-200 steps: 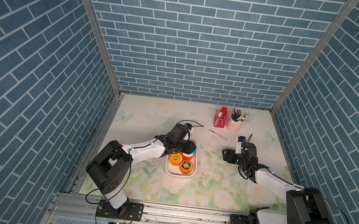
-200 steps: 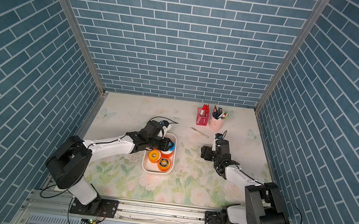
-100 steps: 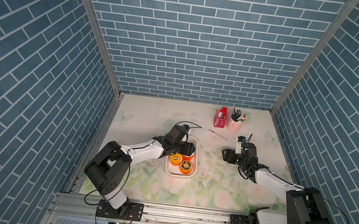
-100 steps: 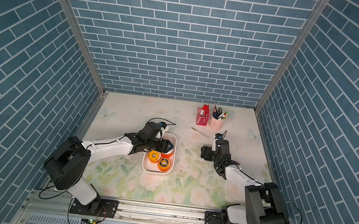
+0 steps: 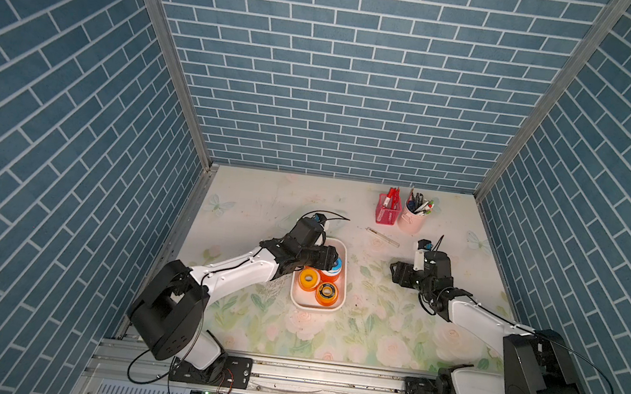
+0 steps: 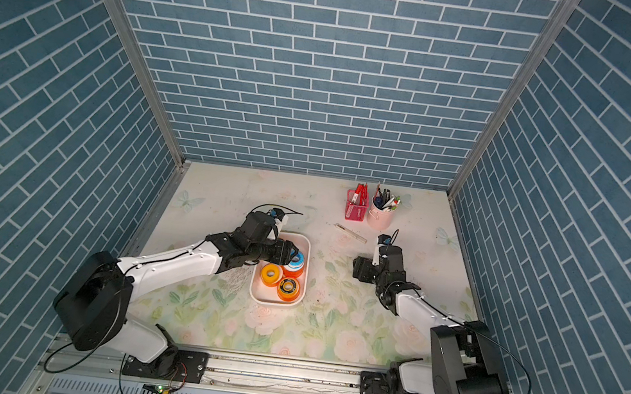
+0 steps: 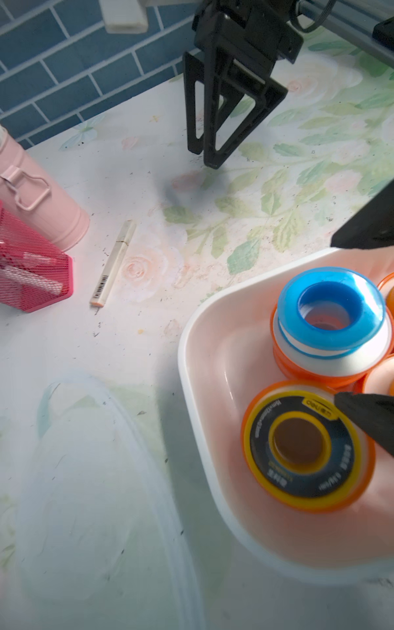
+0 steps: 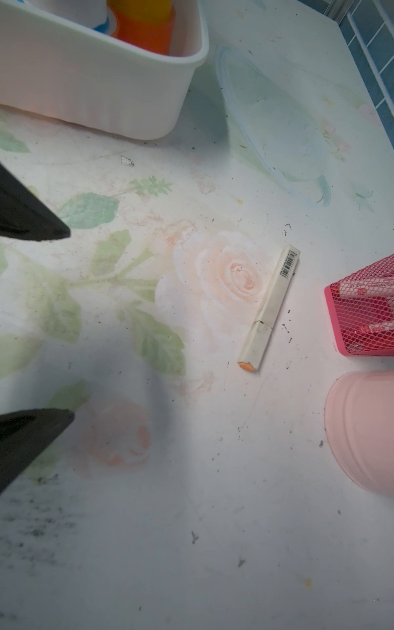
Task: Put the sealing tape into the storage box
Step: Place the sealing tape in the storage box, then reset both arms
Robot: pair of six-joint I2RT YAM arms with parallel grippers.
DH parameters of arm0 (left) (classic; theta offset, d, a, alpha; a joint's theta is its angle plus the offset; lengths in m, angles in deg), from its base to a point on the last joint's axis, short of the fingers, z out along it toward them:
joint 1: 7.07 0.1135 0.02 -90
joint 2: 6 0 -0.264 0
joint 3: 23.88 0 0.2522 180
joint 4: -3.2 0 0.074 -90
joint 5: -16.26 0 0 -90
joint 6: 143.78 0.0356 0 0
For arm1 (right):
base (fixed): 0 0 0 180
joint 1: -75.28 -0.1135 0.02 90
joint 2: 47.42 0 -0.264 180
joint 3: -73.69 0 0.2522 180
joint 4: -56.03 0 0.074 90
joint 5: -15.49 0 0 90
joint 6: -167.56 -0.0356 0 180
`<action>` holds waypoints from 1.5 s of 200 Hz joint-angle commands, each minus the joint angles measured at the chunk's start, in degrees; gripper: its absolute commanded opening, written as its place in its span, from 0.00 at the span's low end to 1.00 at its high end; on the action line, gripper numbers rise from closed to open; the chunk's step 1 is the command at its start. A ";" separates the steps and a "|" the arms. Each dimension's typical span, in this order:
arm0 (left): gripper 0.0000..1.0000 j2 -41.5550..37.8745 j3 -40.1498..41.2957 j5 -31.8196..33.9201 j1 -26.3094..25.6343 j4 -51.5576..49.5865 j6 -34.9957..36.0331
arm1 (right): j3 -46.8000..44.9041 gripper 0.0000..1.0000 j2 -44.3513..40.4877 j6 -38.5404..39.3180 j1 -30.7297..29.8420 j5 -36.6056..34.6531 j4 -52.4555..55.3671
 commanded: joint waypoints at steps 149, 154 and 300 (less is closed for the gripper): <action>0.93 -32.46 34.79 52.15 11.24 28.94 8.95 | -13.76 0.97 -23.92 17.69 0.16 -28.74 -17.65; 0.93 -31.80 35.19 50.78 12.90 29.33 9.30 | -14.77 0.99 -24.39 18.58 0.24 -29.47 -19.23; 0.90 -9.20 41.31 5.07 38.94 67.63 19.64 | -24.66 0.99 -5.45 30.35 3.33 -26.68 -59.50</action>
